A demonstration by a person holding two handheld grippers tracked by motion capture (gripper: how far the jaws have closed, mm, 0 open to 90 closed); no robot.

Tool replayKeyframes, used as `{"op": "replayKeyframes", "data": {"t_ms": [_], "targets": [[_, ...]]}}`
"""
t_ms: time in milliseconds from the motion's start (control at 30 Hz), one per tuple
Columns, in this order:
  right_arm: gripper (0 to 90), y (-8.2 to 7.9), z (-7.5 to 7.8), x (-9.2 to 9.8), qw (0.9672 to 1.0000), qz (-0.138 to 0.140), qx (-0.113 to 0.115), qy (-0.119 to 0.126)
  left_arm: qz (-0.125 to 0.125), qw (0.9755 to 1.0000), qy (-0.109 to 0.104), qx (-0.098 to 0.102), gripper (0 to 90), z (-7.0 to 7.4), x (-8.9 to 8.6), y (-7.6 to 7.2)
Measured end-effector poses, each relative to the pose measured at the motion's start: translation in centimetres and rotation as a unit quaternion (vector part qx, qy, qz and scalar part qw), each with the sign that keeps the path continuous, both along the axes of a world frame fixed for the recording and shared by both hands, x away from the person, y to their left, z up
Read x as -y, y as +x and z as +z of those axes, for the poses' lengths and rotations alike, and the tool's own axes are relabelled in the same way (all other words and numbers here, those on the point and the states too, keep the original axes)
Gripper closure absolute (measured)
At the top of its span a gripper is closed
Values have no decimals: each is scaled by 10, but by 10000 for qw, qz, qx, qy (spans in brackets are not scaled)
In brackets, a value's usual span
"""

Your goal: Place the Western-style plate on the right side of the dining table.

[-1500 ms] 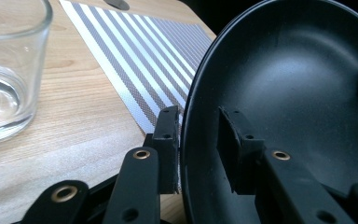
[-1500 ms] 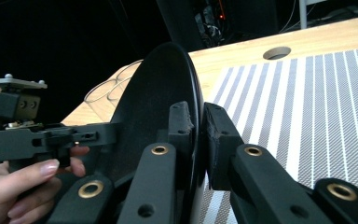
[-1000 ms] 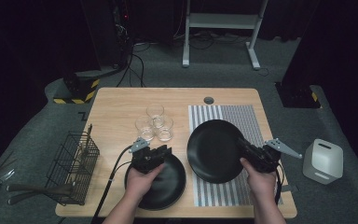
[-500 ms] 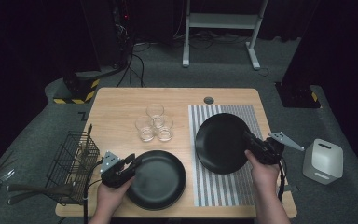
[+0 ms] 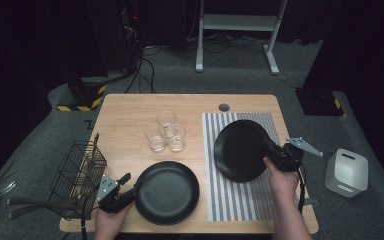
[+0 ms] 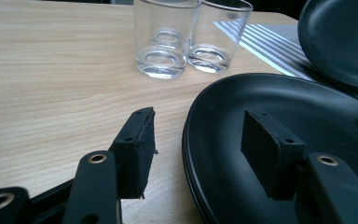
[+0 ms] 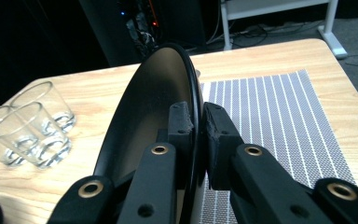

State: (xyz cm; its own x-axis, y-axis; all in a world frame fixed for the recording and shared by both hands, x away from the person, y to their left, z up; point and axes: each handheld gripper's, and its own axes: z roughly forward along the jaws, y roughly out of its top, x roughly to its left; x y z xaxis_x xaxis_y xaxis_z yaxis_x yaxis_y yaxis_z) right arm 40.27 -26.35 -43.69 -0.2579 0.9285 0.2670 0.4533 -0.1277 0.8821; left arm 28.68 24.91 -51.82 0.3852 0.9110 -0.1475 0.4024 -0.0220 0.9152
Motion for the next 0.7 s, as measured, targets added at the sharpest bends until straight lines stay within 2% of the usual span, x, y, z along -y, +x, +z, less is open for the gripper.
{"op": "replayKeyframes", "data": {"t_ms": [167,367,500,600,700], "targets": [[830,3,-4,0,10000,-27,-91,-23,-153,9998,-136,-65,451,-2,-4,0],[830,3,-8,3,9999,-111,-121,31,-172,9993,-337,-48,453,-3,-8,0],[831,1,-11,3,9998,-125,-177,22,-192,9978,-613,-141,460,-4,-14,1],[833,1,-13,4,9997,-152,-192,76,-211,9977,-627,-143,461,-4,-13,1],[832,2,-16,7,9994,-182,-247,142,-249,9981,-547,-147,462,-4,-12,2]]}}
